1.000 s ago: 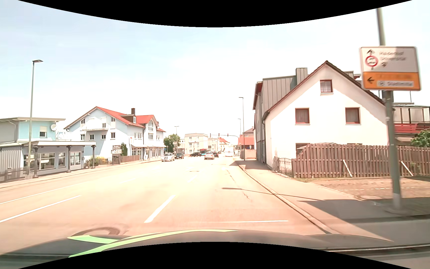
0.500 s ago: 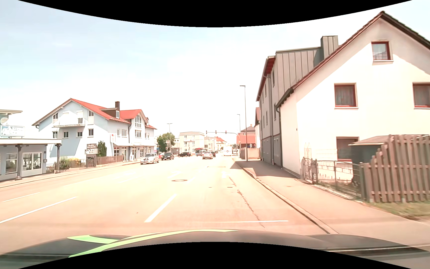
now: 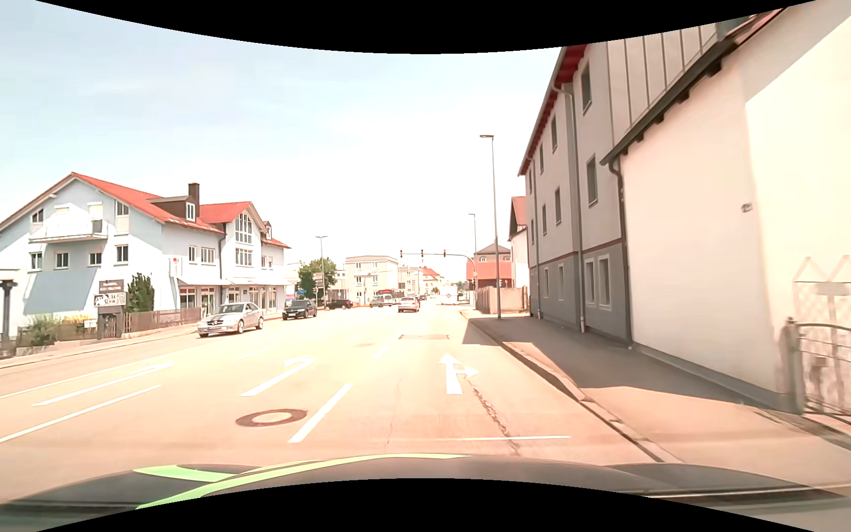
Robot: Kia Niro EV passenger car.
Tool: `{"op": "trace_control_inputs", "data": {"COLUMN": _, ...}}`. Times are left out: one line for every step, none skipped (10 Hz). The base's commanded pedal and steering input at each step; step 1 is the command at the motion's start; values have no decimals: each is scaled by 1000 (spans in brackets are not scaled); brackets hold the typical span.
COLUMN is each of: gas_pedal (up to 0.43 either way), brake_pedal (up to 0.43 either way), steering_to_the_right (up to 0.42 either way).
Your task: Follow the waypoints while adhering to traffic rules and regulations
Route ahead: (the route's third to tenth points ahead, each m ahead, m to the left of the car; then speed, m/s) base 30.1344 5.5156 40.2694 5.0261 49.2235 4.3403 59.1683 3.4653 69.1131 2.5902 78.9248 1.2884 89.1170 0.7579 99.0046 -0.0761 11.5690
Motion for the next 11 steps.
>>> {"op": "trace_control_inputs", "data": {"gas_pedal": 0, "brake_pedal": 232, "steering_to_the_right": 10}}
{"op": "trace_control_inputs", "data": {"gas_pedal": 0, "brake_pedal": 232, "steering_to_the_right": 10}}
{"op": "trace_control_inputs", "data": {"gas_pedal": 0, "brake_pedal": 232, "steering_to_the_right": 10}}
{"op": "trace_control_inputs", "data": {"gas_pedal": 0, "brake_pedal": 232, "steering_to_the_right": 10}}
{"op": "trace_control_inputs", "data": {"gas_pedal": 0, "brake_pedal": 238, "steering_to_the_right": 11}}
{"op": "trace_control_inputs", "data": {"gas_pedal": 0, "brake_pedal": 250, "steering_to_the_right": 12}}
{"op": "trace_control_inputs", "data": {"gas_pedal": 0, "brake_pedal": 250, "steering_to_the_right": 12}}
{"op": "trace_control_inputs", "data": {"gas_pedal": 0, "brake_pedal": 256, "steering_to_the_right": 12}}
{"op": "trace_control_inputs", "data": {"gas_pedal": 0, "brake_pedal": 256, "steering_to_the_right": 11}}
{"op": "trace_control_inputs", "data": {"gas_pedal": 0, "brake_pedal": 256, "steering_to_the_right": 11}}
{"op": "trace_control_inputs", "data": {"gas_pedal": 0, "brake_pedal": 256, "steering_to_the_right": 10}}
